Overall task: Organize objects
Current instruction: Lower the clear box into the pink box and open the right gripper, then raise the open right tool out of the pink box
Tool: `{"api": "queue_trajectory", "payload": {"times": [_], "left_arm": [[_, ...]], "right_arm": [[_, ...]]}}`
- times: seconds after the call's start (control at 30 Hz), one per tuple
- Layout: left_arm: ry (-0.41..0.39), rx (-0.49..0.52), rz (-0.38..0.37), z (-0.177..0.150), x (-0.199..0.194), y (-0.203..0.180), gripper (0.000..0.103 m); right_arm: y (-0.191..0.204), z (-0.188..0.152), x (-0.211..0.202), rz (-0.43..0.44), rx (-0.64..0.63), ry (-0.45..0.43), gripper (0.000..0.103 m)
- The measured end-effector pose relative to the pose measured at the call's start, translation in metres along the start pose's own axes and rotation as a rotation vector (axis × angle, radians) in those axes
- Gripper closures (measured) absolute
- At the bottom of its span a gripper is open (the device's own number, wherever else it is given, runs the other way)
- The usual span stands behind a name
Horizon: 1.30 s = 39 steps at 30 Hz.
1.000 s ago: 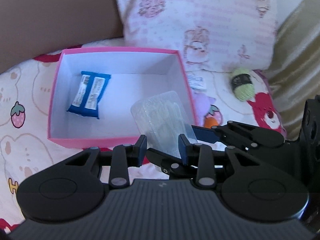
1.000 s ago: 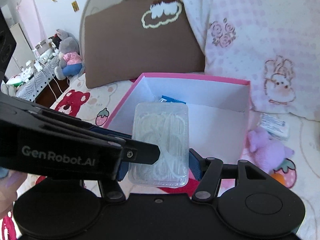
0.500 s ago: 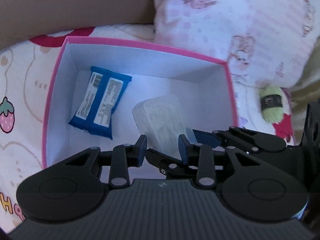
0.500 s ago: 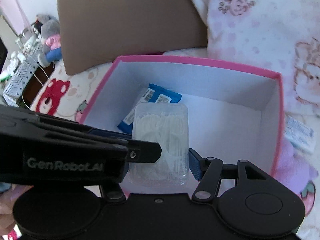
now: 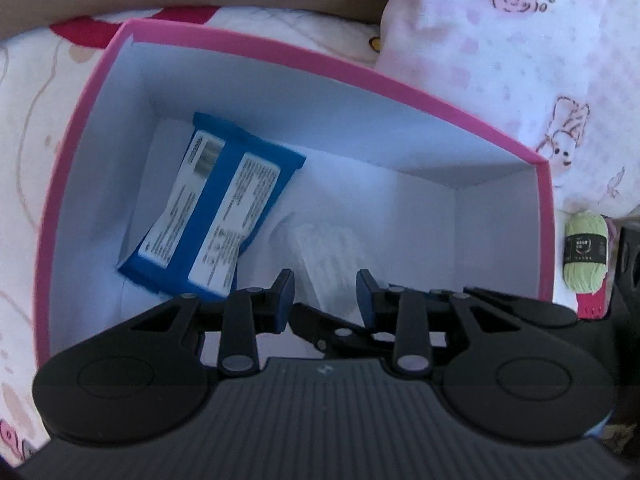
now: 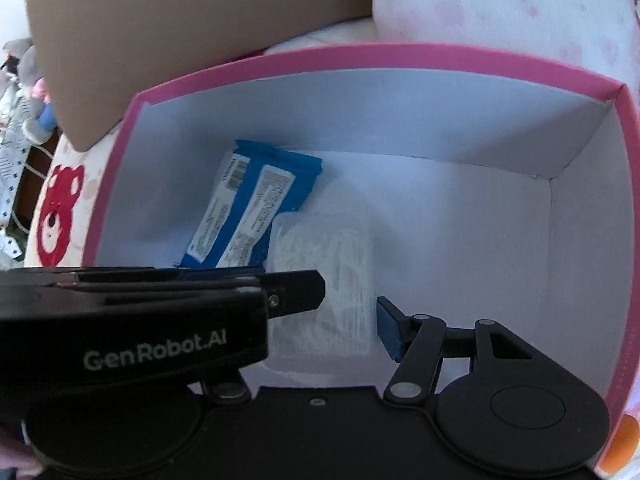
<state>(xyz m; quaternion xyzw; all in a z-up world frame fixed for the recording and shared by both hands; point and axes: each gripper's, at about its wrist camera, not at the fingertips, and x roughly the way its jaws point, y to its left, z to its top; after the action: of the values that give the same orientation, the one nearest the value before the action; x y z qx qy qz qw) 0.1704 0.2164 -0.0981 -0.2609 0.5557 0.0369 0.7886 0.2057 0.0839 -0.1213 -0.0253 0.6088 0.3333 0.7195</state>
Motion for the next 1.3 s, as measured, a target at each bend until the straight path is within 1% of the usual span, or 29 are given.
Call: {"api": "queue_trajectory", "payload": {"times": [0.1,0.23,0.5,0.63,0.77,0.83,0.87,0.93,1.0,1.07,1.13,1.17,1.3], "left_arm": [[-0.022,0.008,-0.002,0.003,0.001,0.002,0.071],[-0.043,0.015,0.001,0.008,0.002,0.008,0.072],[-0.077,0.021,0.026,0.018,0.008,0.013,0.072],[-0.083,0.021,0.037,0.017,0.010,0.012,0.072],[-0.126,0.024,0.066,0.018,0.009,0.015,0.072],[-0.123,0.011,0.059,0.018,0.008,0.016,0.072],[-0.126,0.009,0.064,0.017,0.006,0.016,0.072],[-0.144,0.009,0.074,0.015,0.000,0.016,0.071],[-0.158,-0.001,0.084,0.014,-0.007,0.015,0.071],[-0.170,-0.020,0.069,0.009,-0.018,0.026,0.071],[-0.162,-0.024,0.049,0.006,-0.024,0.025,0.070],[-0.160,-0.017,0.046,0.004,-0.027,0.022,0.070],[-0.177,0.015,0.038,-0.002,-0.046,0.011,0.068]], "right_arm": [[0.004,0.003,0.004,-0.019,-0.004,-0.014,0.038],[0.009,0.008,0.010,-0.022,-0.015,-0.033,0.038],[0.018,0.016,0.022,-0.049,-0.036,-0.058,0.039],[0.019,0.021,0.025,-0.051,-0.060,-0.044,0.039],[0.015,0.024,0.027,-0.023,-0.058,-0.027,0.035],[0.015,0.025,0.026,-0.006,-0.070,-0.009,0.027],[0.015,0.026,0.023,-0.012,-0.088,-0.002,0.023],[0.015,0.023,0.009,-0.050,-0.140,-0.042,0.023],[0.013,0.017,-0.006,-0.060,-0.194,-0.067,0.023],[0.009,0.011,-0.022,-0.027,-0.216,-0.079,0.023],[0.004,-0.002,-0.046,0.013,-0.242,-0.105,0.023],[0.002,-0.001,-0.049,0.021,-0.258,-0.118,0.023],[0.004,-0.017,-0.071,0.018,-0.343,-0.173,0.023]]}}
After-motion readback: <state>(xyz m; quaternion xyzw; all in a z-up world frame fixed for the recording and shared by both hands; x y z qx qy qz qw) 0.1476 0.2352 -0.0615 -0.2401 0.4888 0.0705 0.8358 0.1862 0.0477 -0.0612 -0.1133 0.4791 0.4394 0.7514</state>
